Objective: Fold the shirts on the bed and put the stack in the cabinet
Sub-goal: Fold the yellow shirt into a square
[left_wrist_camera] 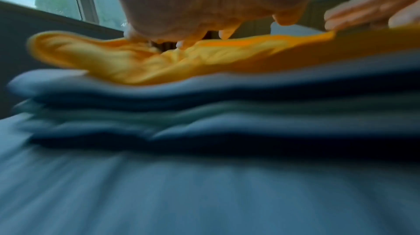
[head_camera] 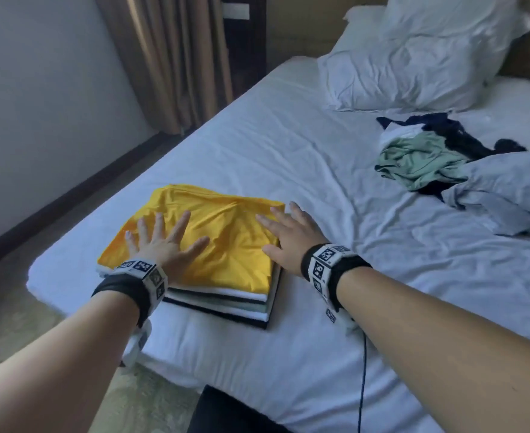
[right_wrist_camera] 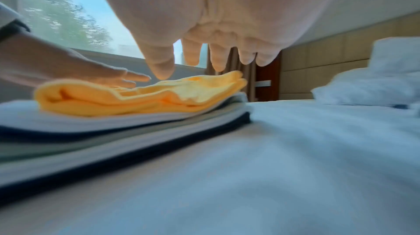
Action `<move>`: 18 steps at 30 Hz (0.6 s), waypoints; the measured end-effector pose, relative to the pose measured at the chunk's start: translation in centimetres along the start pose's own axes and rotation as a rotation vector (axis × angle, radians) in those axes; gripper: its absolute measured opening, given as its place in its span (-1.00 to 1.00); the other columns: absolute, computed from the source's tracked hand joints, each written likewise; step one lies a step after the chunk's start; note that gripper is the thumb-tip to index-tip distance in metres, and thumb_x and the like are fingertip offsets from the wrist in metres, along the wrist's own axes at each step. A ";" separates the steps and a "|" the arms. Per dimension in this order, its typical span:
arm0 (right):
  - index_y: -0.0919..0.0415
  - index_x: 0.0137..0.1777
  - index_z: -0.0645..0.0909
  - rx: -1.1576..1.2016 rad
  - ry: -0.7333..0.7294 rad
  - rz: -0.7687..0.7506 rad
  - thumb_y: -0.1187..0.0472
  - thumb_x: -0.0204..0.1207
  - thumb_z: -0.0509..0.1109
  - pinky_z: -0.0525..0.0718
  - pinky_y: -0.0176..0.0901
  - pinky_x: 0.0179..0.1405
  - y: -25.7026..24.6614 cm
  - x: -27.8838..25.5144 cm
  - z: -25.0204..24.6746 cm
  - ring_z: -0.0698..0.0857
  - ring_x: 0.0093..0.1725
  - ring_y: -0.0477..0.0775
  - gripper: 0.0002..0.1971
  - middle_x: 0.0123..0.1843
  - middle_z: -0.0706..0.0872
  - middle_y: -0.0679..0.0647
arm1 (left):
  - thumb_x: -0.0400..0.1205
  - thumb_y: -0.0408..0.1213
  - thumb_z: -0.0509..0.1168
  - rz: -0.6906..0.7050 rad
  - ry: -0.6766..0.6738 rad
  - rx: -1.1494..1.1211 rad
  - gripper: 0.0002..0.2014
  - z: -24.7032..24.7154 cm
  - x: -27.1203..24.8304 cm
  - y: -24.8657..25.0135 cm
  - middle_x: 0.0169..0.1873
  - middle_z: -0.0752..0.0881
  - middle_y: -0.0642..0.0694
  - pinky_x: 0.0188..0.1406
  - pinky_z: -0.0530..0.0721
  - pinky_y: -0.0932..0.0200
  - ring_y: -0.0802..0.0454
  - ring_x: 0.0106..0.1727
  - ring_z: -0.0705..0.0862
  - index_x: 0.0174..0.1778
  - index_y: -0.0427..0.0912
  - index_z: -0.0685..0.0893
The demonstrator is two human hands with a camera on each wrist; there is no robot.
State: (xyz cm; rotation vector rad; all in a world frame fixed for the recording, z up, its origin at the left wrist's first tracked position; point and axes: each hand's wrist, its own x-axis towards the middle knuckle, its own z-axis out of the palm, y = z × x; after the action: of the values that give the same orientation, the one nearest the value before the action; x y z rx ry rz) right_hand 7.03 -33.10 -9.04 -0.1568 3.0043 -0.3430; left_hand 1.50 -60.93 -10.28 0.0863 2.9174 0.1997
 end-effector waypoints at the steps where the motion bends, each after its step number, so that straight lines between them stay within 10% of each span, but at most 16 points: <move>1: -0.34 0.76 -0.05 -0.020 0.008 0.057 -0.23 0.68 0.18 -0.16 0.23 0.74 2.1 -1.6 -0.5 -0.23 0.78 0.24 -0.29 0.83 -0.09 -0.09 | 0.46 0.69 -0.21 0.041 0.050 0.003 -0.10 -0.7 -0.4 1.9 0.81 -0.18 -0.06 0.71 -0.33 -0.34 -0.23 0.79 -0.32 0.72 0.49 -0.22; 10: -0.38 0.73 -0.05 0.033 -0.197 0.833 -0.51 0.30 0.34 0.12 0.30 0.71 23.6 -20.3 -2.9 0.01 0.76 0.38 0.03 0.82 -0.03 -0.03 | 0.59 0.30 0.38 0.566 -0.072 -0.182 -0.09 0.6 -6.1 24.4 0.80 0.08 -0.09 0.71 0.19 0.01 -0.07 0.77 0.19 0.80 0.13 0.13; 18: -0.41 0.71 0.08 0.150 -0.306 0.768 -0.53 0.23 0.40 0.30 0.18 0.67 26.4 -23.3 -2.3 0.23 0.72 0.34 0.03 0.80 0.11 -0.01 | 0.51 0.29 0.49 0.660 -0.326 -0.012 0.06 6.3 -8.4 38.5 0.81 -0.03 -0.02 0.67 0.30 -0.11 -0.11 0.77 0.19 0.81 0.18 0.01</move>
State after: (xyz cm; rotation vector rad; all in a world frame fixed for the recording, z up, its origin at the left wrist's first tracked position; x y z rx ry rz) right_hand 27.46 -4.35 -10.55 0.8442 2.4763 -0.3998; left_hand 12.74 -22.68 -9.24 0.9794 2.4615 0.2723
